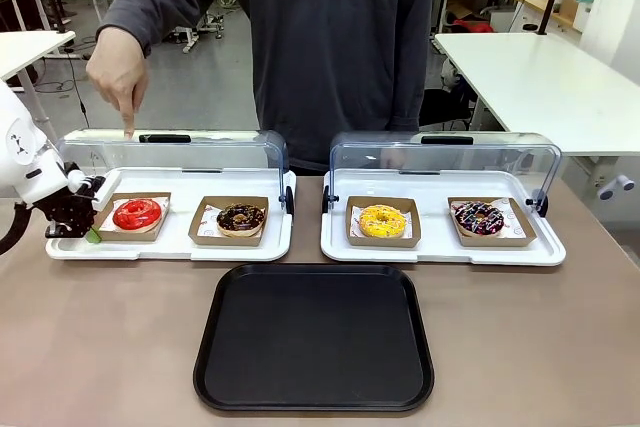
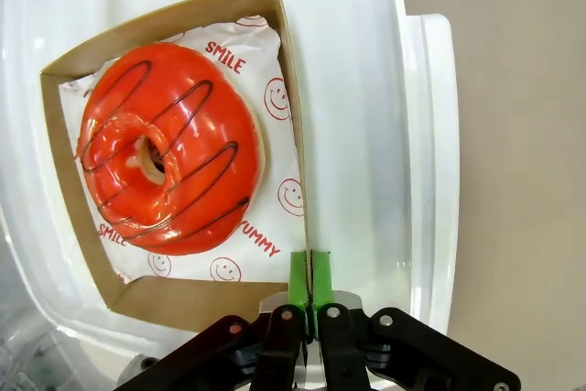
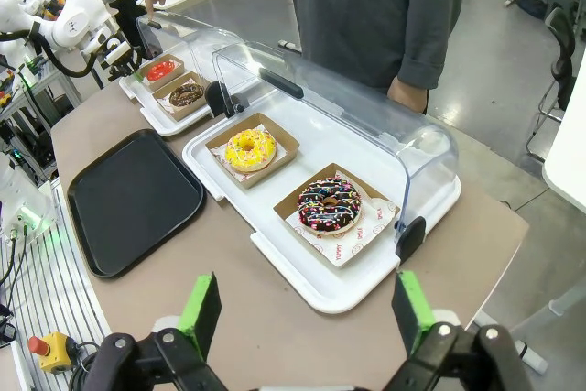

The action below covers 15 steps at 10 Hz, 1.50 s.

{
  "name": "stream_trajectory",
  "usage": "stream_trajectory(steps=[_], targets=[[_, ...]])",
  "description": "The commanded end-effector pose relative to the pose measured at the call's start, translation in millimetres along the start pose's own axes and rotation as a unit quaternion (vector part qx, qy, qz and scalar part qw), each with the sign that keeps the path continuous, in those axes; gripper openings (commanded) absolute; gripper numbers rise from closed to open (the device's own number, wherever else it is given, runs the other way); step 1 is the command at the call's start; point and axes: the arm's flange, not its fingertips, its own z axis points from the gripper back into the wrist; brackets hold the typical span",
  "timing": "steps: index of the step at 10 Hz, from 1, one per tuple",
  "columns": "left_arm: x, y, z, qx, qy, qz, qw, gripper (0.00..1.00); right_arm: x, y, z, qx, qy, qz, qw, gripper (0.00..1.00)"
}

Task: Move the first donut from the left to the tray.
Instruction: Pick up the Paper togo box containing the Donut indicated by the person and place it on the Handle tray.

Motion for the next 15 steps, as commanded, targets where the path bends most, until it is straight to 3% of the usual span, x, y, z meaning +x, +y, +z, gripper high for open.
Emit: stream_trajectory(steps=[1,2,3,8,12,15], targets=[[-1.7,5.5,-6.5,-0.018,0.011,0.000,1.000,0.00,3.0,-1.7,0.5,0.000,-0.011,0.009,1.000,1.00],[-7.1,17.1,-11.5,-0.039,0.014,0.024,0.999,0.00,3.0,-1.7,0.5,0.000,-0.011,0.009,1.000,1.00],[0.1,0.8,-0.6,-0.002,0.002,-0.001,1.000,0.00,3.0,-1.7,0.5,0.000,-0.011,0.009,1.000,1.00],[1.8,7.8,1.5,-0.005,0.004,0.003,1.000,0.01,3.0,-1.7,0.5,0.000,-0.011,0.009,1.000,1.00],[25.2,-11.8,49.3,0.014,-0.033,0.012,0.999,0.01,3.0,-1.7,0.5,0.000,-0.011,0.009,1.000,1.00],[54.9,-29.9,78.0,0.031,-0.033,0.049,0.998,0.01,3.0,-1.7,0.5,0.000,-0.011,0.009,1.000,1.00]])
